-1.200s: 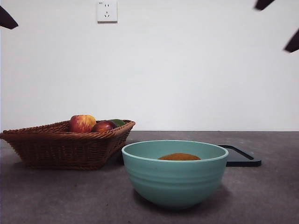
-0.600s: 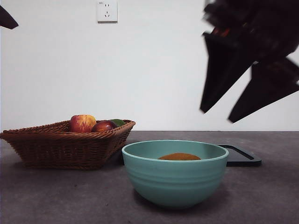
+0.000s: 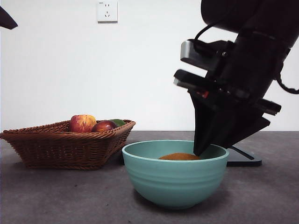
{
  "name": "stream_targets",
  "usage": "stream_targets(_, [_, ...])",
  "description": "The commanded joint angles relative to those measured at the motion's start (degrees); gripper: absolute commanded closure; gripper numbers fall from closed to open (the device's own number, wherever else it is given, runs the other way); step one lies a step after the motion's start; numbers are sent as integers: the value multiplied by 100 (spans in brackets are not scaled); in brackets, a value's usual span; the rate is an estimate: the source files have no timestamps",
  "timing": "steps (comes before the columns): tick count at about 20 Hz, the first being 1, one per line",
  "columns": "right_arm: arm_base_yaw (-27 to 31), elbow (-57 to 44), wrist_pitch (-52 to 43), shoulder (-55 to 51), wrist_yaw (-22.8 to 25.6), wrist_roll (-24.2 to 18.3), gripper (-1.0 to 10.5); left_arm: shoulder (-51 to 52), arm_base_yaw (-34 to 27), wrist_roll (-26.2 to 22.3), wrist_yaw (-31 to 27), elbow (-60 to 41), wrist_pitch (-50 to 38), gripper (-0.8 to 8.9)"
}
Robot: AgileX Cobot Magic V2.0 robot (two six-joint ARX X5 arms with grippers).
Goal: Pick up the wifruite, put it on the bowl, pick up the plate, put it on desk
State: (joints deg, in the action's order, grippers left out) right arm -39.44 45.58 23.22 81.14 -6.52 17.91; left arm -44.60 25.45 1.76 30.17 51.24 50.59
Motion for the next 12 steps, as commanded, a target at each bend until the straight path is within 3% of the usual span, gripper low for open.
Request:
stream_targets(1, [-57,13,-92,114,17,46,854,-28,17,-109,31,42,-46,470])
stream_targets(4, [-57,13,-94,120,13,-7,935,-28,17,-111,28,42,-46,470])
stream_targets(12, [-57,114,-70,55,-9,-72,935,-28,17,-133,28,42,-46,470])
